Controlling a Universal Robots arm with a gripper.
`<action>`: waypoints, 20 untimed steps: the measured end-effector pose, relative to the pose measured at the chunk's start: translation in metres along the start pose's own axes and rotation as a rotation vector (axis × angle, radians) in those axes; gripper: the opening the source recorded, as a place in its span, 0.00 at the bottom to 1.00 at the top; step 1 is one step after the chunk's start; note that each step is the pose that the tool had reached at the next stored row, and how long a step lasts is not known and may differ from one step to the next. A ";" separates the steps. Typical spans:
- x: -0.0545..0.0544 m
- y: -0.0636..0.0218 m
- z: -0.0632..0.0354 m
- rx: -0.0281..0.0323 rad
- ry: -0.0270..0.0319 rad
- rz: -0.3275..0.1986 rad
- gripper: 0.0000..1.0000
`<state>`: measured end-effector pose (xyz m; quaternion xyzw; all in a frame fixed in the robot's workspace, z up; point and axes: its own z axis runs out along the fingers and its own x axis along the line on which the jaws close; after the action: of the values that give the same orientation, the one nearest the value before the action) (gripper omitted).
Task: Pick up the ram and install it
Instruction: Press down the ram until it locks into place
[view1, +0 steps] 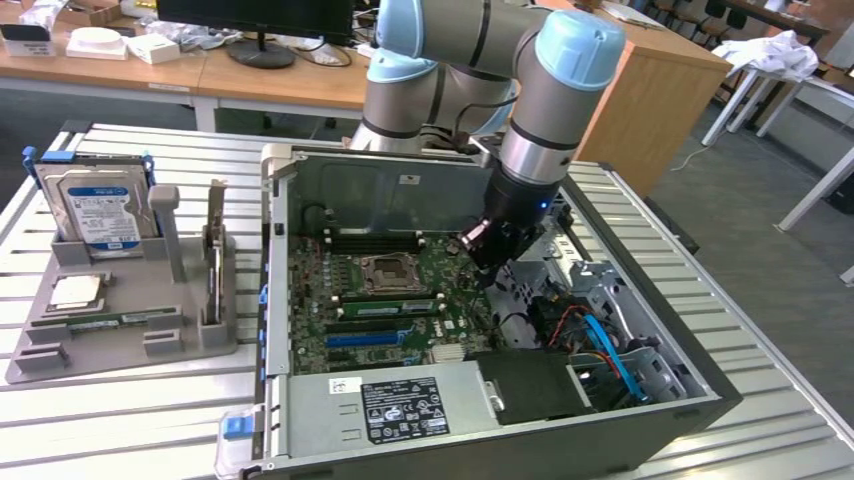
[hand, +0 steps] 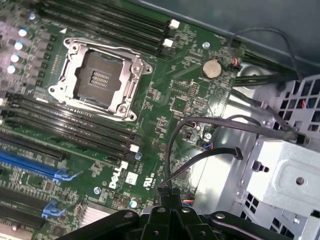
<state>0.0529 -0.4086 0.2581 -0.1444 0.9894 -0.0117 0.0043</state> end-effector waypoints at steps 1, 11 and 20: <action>0.000 0.0000 0.0002 0.0000 0.0003 0.013 0.10; 0.000 0.0001 0.0018 0.0006 0.0032 0.131 0.10; 0.000 0.0001 0.0035 0.0012 0.0059 0.244 0.10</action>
<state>0.0529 -0.4086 0.2546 -0.0227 0.9997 -0.0121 0.0028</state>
